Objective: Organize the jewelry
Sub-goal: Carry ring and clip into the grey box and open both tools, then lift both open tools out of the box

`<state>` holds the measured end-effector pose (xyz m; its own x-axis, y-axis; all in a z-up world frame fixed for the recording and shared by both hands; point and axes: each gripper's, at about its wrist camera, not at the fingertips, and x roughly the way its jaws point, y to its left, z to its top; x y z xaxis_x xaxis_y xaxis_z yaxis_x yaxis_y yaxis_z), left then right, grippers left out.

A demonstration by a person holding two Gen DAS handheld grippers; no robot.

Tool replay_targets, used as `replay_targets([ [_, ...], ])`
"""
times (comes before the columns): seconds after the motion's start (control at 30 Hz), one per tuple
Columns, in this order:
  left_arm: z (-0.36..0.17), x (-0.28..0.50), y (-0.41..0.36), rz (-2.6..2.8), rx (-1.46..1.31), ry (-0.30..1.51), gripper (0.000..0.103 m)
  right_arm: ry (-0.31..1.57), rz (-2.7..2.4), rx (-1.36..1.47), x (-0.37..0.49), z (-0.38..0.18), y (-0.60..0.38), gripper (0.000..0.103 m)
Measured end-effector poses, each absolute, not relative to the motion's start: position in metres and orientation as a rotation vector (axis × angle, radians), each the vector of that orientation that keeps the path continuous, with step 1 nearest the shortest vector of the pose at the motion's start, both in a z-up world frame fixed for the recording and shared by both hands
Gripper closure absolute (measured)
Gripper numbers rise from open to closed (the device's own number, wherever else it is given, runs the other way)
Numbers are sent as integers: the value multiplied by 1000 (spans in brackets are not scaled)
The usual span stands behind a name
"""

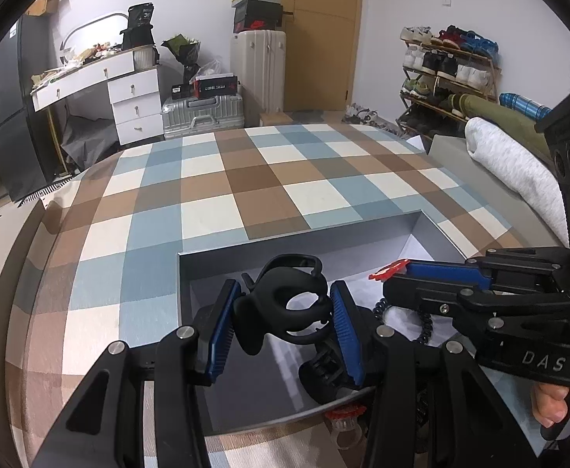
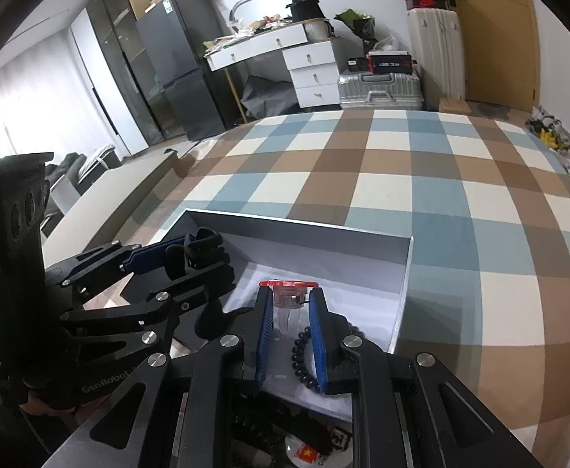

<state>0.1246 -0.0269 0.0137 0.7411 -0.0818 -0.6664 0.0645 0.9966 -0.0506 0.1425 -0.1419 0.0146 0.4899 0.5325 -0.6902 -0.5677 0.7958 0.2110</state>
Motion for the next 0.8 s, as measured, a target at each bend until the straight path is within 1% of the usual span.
replay_targets([
  [0.23,13,126,-30,-66,-10,741,62,823,664,-71,143,13,-138,85],
  [0.43,17,122,-27,-87,-51,763,61,820,668,-61,139,16,-146,81],
  [0.5,21,116,-26,-104,-59,762,59,808,669,-54,135,19,-150,73],
  [0.53,23,112,-26,-113,-60,756,52,793,659,-52,131,23,-154,60],
  [0.57,27,107,-25,-117,-61,744,37,776,653,-50,127,26,-158,51],
  [0.6,32,100,-24,-116,-66,726,30,759,646,-48,122,30,-163,47],
  [0.63,36,93,-22,-111,-80,708,21,745,639,-40,117,34,-168,43],
  [0.7,39,82,-17,-115,-114,690,19,733,607,-18,107,40,-181,29],
  [0.73,39,76,-16,-121,-126,686,17,723,589,-10,102,43,-188,17],
  [0.77,39,72,-14,-119,-130,685,10,713,578,-3,98,45,-192,9],
  [0.8,39,67,-14,-113,-130,684,5,708,570,1,94,47,-195,5],
])
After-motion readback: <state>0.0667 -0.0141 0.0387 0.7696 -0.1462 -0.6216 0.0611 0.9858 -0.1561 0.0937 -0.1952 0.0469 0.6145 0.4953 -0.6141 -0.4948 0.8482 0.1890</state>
